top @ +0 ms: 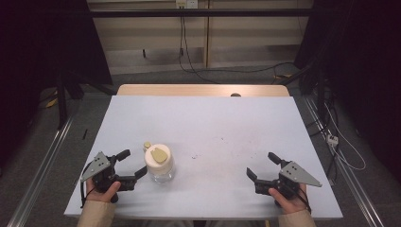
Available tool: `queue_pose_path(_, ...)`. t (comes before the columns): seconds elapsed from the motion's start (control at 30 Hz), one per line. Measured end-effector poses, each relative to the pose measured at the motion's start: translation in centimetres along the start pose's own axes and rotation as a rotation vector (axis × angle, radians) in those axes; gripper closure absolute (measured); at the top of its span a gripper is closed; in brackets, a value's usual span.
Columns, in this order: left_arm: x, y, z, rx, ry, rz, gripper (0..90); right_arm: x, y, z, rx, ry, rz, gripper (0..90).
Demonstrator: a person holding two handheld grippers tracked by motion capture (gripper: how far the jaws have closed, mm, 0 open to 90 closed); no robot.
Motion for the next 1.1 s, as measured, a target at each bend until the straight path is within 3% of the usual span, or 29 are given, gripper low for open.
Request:
queue_pose_path(0.6, -0.2, -0.3, 0.0, -0.012, 0.004, 0.029, 2.7, 0.1, -0.1, 0.0, -0.004, 0.011, -0.003, 3.6)
queue_pose_path(1.1, -1.0, -1.1, 0.8, -0.035, 0.092, 0.08, 3.2, 0.1, 0.1, 0.0, -0.006, 0.01, -0.007, 1.4)
Point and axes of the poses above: each handheld gripper's, and its own axes: x roughly backward along the jaws, z roughly out of its underside, y roughly to its left, the point moved 4 cm from there along -x, roughly forward along the jaws, and after that the axes turned 10 degrees about -y, right-handed, at the moved point
